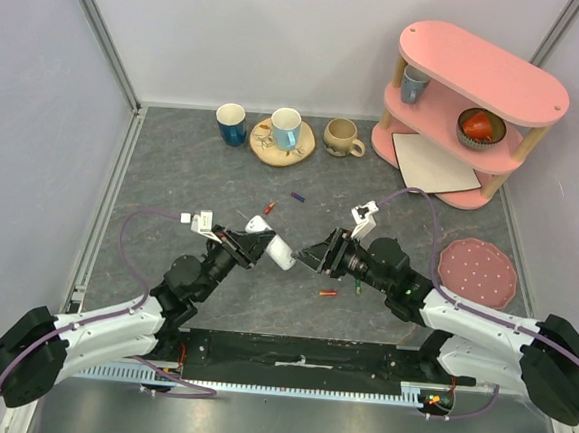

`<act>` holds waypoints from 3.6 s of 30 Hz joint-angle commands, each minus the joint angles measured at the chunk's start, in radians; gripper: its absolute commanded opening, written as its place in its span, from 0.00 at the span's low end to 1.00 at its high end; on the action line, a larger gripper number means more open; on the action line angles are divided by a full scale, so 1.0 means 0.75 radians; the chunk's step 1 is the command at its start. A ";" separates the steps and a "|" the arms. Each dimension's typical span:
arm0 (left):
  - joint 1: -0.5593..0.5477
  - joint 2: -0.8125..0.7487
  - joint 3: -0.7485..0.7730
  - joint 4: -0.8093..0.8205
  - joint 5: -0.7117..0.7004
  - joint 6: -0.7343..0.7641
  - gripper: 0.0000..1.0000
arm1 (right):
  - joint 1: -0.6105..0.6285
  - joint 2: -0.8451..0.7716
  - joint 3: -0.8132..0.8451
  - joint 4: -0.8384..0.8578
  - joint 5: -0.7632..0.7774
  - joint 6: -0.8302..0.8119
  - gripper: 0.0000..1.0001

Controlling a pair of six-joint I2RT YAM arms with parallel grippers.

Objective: Load the batteries into the remote control

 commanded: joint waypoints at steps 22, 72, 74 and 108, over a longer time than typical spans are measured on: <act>-0.215 0.039 0.153 -0.109 -0.404 0.355 0.02 | 0.051 0.221 0.024 0.288 0.000 0.131 0.52; -0.252 -0.096 0.166 -0.158 -0.429 0.376 0.02 | 0.066 0.246 0.038 0.276 0.096 0.160 0.34; -0.256 -0.094 0.166 -0.158 -0.429 0.371 0.02 | 0.066 0.246 0.040 0.278 0.100 0.160 0.33; -0.280 -0.102 0.157 -0.156 -0.426 0.345 0.02 | 0.066 0.336 0.099 0.271 0.076 0.195 0.07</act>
